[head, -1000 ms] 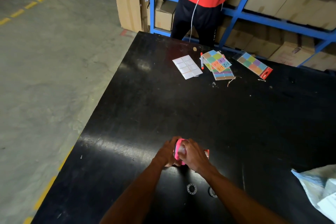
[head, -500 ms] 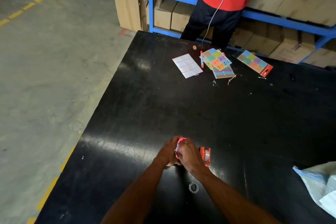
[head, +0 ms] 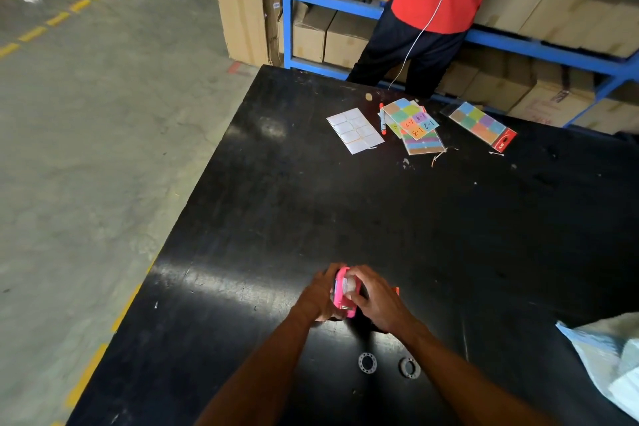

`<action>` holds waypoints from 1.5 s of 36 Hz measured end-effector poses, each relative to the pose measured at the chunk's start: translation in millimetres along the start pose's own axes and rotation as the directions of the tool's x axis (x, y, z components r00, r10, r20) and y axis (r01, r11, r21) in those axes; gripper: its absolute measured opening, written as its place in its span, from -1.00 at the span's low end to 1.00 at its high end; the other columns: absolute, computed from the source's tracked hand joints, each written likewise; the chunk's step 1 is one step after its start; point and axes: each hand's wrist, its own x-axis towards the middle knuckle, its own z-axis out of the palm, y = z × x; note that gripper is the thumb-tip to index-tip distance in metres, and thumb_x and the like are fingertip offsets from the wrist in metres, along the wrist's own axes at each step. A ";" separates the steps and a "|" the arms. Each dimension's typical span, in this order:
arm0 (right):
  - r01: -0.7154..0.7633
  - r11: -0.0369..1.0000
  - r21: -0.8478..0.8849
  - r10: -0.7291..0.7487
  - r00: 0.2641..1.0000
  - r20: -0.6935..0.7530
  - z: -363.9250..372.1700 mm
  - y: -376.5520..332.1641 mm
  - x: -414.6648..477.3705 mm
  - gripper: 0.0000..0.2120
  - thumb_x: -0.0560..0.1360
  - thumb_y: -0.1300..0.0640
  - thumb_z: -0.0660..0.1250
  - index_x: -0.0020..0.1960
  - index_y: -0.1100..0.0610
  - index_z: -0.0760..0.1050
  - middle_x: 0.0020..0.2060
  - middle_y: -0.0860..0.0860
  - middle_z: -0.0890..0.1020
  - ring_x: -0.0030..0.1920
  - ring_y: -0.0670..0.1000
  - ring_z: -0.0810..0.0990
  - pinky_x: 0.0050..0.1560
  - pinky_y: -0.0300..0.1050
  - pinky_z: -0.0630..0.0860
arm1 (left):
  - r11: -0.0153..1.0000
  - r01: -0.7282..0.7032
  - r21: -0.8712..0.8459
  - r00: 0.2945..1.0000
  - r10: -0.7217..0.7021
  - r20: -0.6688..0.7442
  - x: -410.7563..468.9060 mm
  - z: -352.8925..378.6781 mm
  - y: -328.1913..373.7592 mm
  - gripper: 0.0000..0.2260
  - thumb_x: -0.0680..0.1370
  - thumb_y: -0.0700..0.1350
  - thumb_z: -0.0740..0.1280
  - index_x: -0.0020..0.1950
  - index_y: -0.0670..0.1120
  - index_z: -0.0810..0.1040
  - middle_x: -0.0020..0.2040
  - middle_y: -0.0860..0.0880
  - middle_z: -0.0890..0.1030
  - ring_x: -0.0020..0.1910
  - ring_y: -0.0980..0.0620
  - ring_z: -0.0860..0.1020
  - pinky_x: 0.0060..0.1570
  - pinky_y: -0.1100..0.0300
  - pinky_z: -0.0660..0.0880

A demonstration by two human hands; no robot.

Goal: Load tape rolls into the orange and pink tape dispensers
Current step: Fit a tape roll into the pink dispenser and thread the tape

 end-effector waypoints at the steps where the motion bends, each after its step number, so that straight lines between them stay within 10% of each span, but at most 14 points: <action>1: 0.008 1.000 -0.023 -0.008 1.000 -0.003 0.8 1.9 0.5 -0.71 0.54 0.00 0.32 0.25 -0.07 0.43 0.21 -0.11 0.53 0.22 -0.11 0.49 0.26 -0.19 0.40 | 1.000 0.011 -0.003 1.000 -0.011 0.000 -1.1 -0.2 0.8 -0.04 0.16 -0.09 0.66 0.43 0.22 0.22 0.34 -0.03 0.39 0.20 -0.10 0.53 0.08 -0.06 0.63; 13: 0.021 0.982 -0.189 -0.022 1.000 -0.005 -4.8 2.5 1.4 -0.71 0.52 -0.10 0.27 0.22 -0.10 0.45 0.17 -0.11 0.59 0.17 -0.08 0.53 0.24 -0.11 0.43 | 0.999 0.051 0.017 0.999 -0.051 0.007 -1.1 0.4 1.9 -0.04 0.22 -0.13 0.66 0.47 0.17 0.20 0.37 -0.04 0.38 0.26 -0.10 0.50 0.14 0.02 0.60; 22: -0.039 0.972 -0.231 0.035 0.999 -0.024 4.1 -17.3 8.6 -0.85 0.50 0.20 0.31 0.05 0.14 0.56 -0.01 0.06 0.63 0.00 0.05 0.62 -0.04 -0.15 0.51 | 0.998 0.050 0.026 0.999 -0.050 0.006 -4.0 -1.2 5.4 -0.01 0.18 -0.06 0.68 0.46 0.22 0.18 0.38 -0.05 0.38 0.25 -0.10 0.51 0.17 -0.02 0.58; 38: -0.074 0.885 -0.461 0.066 0.997 -0.033 8.9 -27.5 12.2 -0.53 0.46 0.05 0.41 0.30 0.10 0.35 0.09 0.07 0.64 0.12 0.14 0.59 0.21 0.05 0.33 | 0.998 0.057 0.027 0.998 -0.057 0.005 0.3 0.9 0.4 0.00 0.22 -0.13 0.67 0.51 0.15 0.18 0.38 -0.06 0.39 0.29 -0.10 0.49 0.15 0.10 0.55; 54: 0.029 0.875 -0.483 -0.051 0.998 -0.031 8.7 -1.6 10.3 -0.78 0.55 0.01 0.20 0.11 -0.02 0.56 0.08 -0.04 0.56 0.11 0.05 0.52 0.11 0.00 0.36 | 0.998 0.055 0.013 0.998 -0.055 0.004 -2.0 -1.2 2.8 -0.03 0.22 -0.16 0.66 0.48 0.17 0.21 0.39 -0.06 0.37 0.26 -0.09 0.49 0.05 0.15 0.55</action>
